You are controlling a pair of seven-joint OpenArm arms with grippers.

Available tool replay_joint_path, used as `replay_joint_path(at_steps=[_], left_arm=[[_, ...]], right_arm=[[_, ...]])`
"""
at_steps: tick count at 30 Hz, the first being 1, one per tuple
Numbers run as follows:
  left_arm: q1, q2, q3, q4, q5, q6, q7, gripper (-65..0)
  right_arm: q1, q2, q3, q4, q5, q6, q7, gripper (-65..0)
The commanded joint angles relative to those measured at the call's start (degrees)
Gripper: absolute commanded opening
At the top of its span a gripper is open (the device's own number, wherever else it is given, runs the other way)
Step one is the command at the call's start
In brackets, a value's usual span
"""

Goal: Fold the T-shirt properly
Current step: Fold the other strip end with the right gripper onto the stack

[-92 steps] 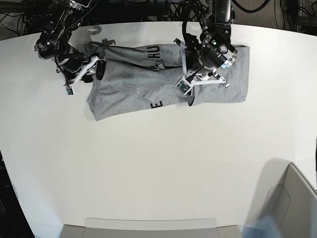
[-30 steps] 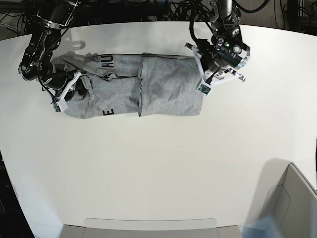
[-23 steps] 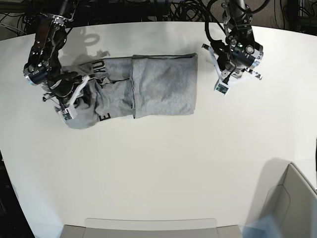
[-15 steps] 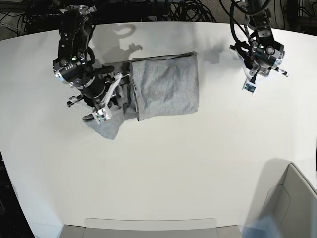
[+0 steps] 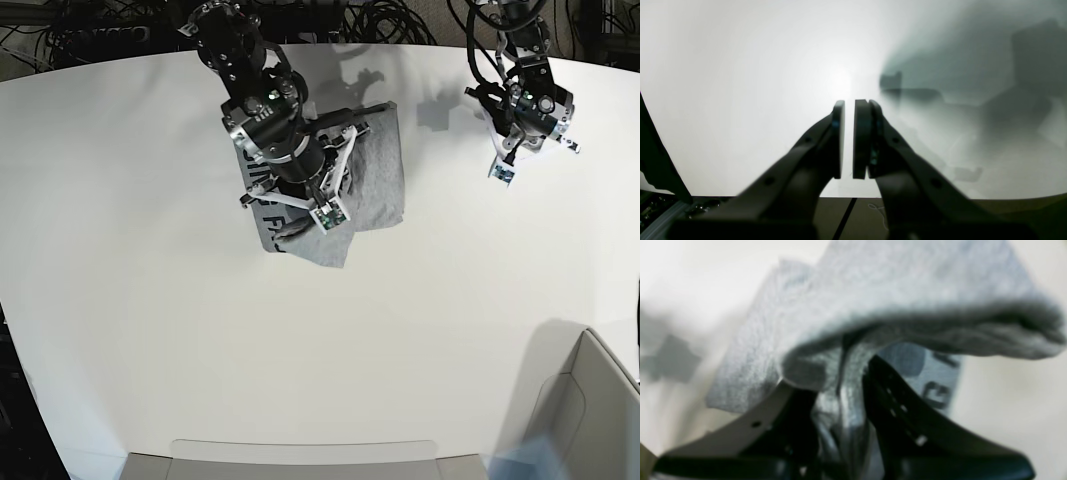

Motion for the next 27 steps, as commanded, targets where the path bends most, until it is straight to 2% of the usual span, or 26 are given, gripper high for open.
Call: replay_joint_path(at_steps=[1,5,9,11,16,18,21,27], left_arm=[[-0.30,-0.38,0.24,0.85,0.30,0.10,-0.36,-60.9],[-0.21,-0.38,0.32,0.85,0.30,0.10,-0.36,-60.9],[1.02,-0.38,0.50,0.85,0.30,0.10,-0.36,-60.7],[1.29,-0.38,0.50,0.85,0.30,0.10,-0.36,-60.7],[1.37,-0.38,0.50,0.85,0.30,0.10,-0.36,-60.7],[1.37,-0.38,0.50,0.85,0.30,0.10,-0.36,-60.7],[1.37,-0.38,0.50,0.85,0.30,0.10,-0.36,-60.7],[2.34,-0.38,0.50,0.85,0.30,0.10,-0.36,-60.7]], right_arm=[[1.17,-0.31,-0.94,-1.02,-0.23,-1.23,0.94,-65.0],[3.63,-0.40,-4.19,-7.88,-0.23,-7.21,0.94,-65.0],[4.16,-0.49,-7.53,-8.85,-0.06,-11.69,0.94,-65.0],[4.25,-0.49,-9.20,-8.76,-0.06,-13.01,1.12,-57.7],[5.57,-0.66,-14.56,-8.93,-0.23,-13.36,1.03,-40.1],[6.27,-0.75,-15.97,-8.85,-0.23,-13.54,0.94,-35.4],[7.15,-1.10,-17.02,-8.85,-0.23,-13.62,0.94,-34.2],[11.28,-3.91,-16.59,-11.57,-0.14,-13.62,1.12,-34.2]])
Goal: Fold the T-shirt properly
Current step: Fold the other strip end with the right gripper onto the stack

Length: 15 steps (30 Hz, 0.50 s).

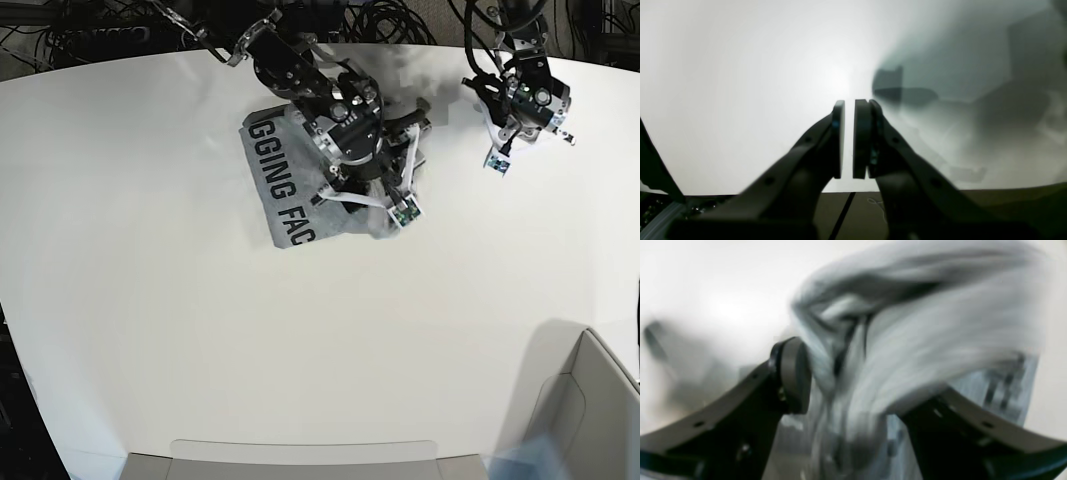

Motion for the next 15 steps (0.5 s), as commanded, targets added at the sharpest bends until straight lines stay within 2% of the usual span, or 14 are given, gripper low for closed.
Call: replay_joint_path(at_steps=[1,4,8,12,15], left_arm=[[-0.02,-0.38,-0.02,0.83,0.30,0.10,0.32,-60.8],[0.07,-0.38,-0.02,0.83,0.30,0.10,0.32,-60.8],[0.07,-0.38,-0.02,0.83,0.30,0.10,0.32,-60.9],[0.07,-0.38,-0.11,0.83,0.30,0.10,0.32,-60.9],[0.07,-0.38,-0.11,0.83,0.30,0.10,0.32,-60.9]], right_arm=[[1.98,-0.97,0.11,-0.47,-0.47,-0.20,0.68,-34.2],[5.40,-2.99,0.03,-5.22,-0.47,-0.20,0.68,-34.2],[7.51,-3.07,-4.11,-6.89,-0.47,-0.20,0.68,-34.2],[6.02,-2.73,-4.02,0.76,-0.82,-0.38,0.68,-34.2],[4.44,-0.70,-3.58,9.55,-0.82,-4.51,0.68,-34.3]])
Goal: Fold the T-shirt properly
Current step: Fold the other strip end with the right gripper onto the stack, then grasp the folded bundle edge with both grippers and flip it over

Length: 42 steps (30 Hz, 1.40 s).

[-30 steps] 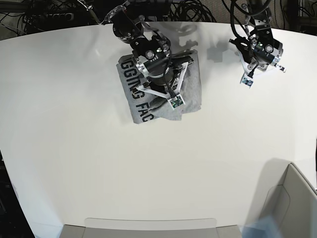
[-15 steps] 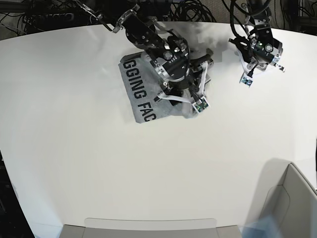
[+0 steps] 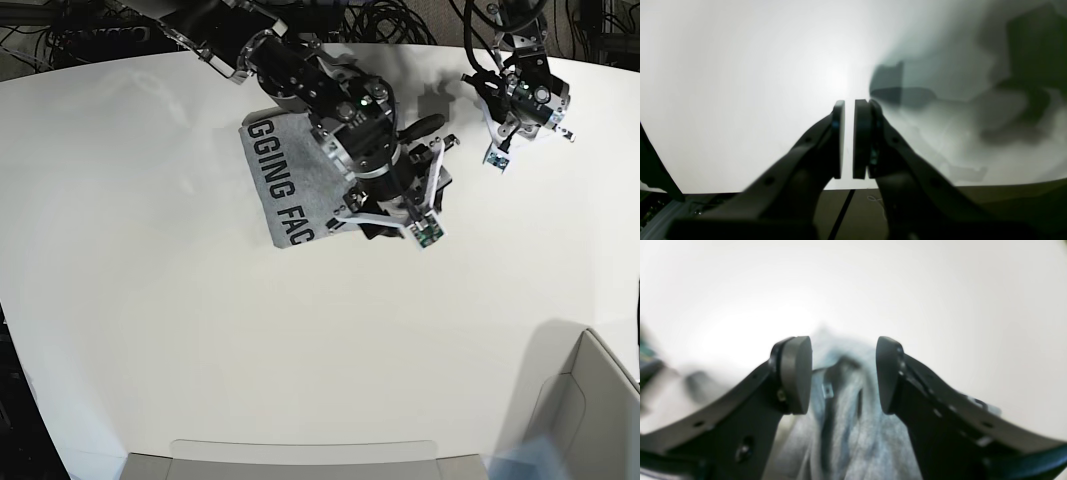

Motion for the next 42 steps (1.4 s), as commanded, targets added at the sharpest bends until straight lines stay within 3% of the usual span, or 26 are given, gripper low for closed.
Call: replay_joint_path(at_steps=[1,3,8,11,17,19,22,26,29,37,42], left_arm=[[-0.37,-0.40,-0.11,0.89,0.32,0.10,-0.07,-60.9],[-0.37,-0.32,-0.11,0.89,0.32,0.10,-0.07,-60.9],[-0.37,-0.32,-0.11,0.80,0.32,0.10,-0.07,-60.9],[-0.46,-0.32,-0.11,0.80,0.32,0.10,-0.07,-60.9],[-0.63,-0.23,-0.11,0.80,0.32,0.10,-0.07,-60.9],[-0.63,-0.14,-0.11,0.80,0.32,0.10,-0.07,-60.9],[-0.63,-0.14,-0.11,0.80,0.32,0.10,-0.07,-60.9],[-0.37,-0.14,-0.11,0.80,0.32,0.10,-0.07,-60.9],[-0.28,-0.14,-0.11,0.80,0.32,0.10,-0.07,-60.9],[-0.28,-0.14,-0.11,0.80,0.32,0.10,-0.07,-61.0],[-0.81,1.71,-0.11,1.24,0.32,0.10,-0.07,-64.0]], right_arm=[[0.48,0.22,0.29,3.49,-0.47,-1.53,0.85,-34.3],[-0.22,2.59,0.20,7.44,-0.39,-3.02,0.24,-34.3],[-5.41,6.29,0.03,10.96,-0.21,-2.93,-8.55,-34.3],[-10.25,7.96,-0.15,10.78,-0.12,-2.84,-8.55,-34.3],[-13.23,8.04,-0.24,4.63,1.20,-2.76,-8.47,-34.3],[-11.65,7.96,-0.24,0.15,4.01,-2.76,-6.62,-34.3],[-8.75,7.96,-0.24,-6.71,10.96,-2.58,0.50,-34.3],[-5.15,7.96,-2.00,-8.12,19.04,2.08,4.81,-34.3],[-2.33,7.78,-3.67,-8.29,21.77,3.05,5.95,-34.3],[-0.66,8.48,-4.02,-3.28,19.13,2.78,8.77,-34.3],[-4.71,11.03,5.74,7.27,17.02,3.13,8.77,-35.2]])
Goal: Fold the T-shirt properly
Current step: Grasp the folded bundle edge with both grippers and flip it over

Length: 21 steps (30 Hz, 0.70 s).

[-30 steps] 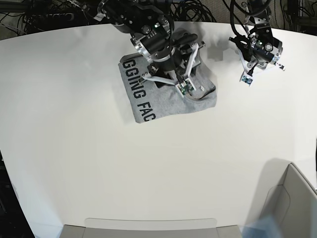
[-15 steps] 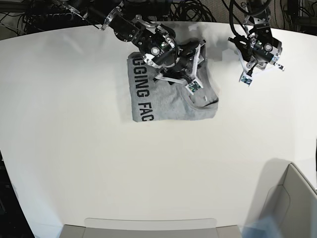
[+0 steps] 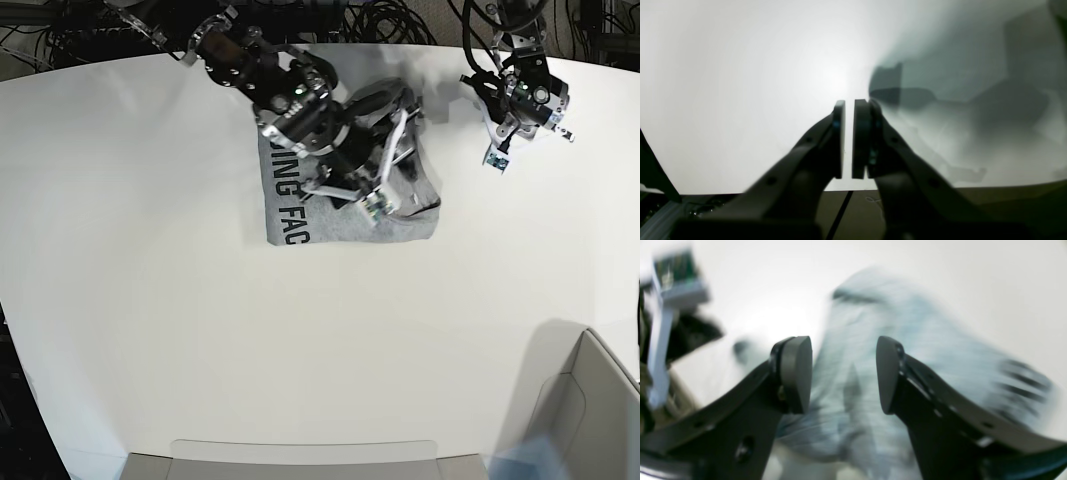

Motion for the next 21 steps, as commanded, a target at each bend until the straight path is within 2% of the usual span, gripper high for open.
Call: replay_joint_path(at_steps=[1,2,4,8,11,14,17,21], left_arm=[[-0.57,2.00,-0.11,1.27,0.26,0.10,0.25,-65.0],[-0.74,2.96,-0.02,1.35,0.26,0.10,0.21,-65.0],[-1.62,4.46,1.21,1.35,0.34,0.10,-3.31,-65.0],[-0.39,5.25,6.92,2.50,0.34,0.10,-8.23,-65.0],[2.33,5.25,12.64,5.31,0.26,0.10,-11.13,-65.0],[4.44,4.98,17.82,5.13,0.26,0.10,-13.77,-65.0],[7.17,4.63,21.69,5.13,0.34,0.10,-15.79,-65.0],[10.68,2.00,25.12,5.13,0.34,0.10,-20.45,-65.0]], right_arm=[[0.38,0.37,2.45,1.90,-0.29,0.18,0.72,-37.3],[0.30,1.78,4.83,2.42,-0.03,0.18,-0.25,-40.8],[0.82,3.01,8.34,2.34,0.06,0.18,-3.32,-49.6],[1.00,3.45,15.64,2.25,-0.29,0.18,-7.98,-64.7],[1.17,5.03,21.00,1.37,-0.03,1.41,-10.80,-65.0],[1.26,6.96,23.38,-1.18,-0.20,6.51,-10.62,-65.0],[1.97,7.67,25.40,-6.02,-0.38,10.21,-10.27,-65.0],[2.49,8.02,25.84,-11.38,-0.38,10.82,-8.86,-65.0]])
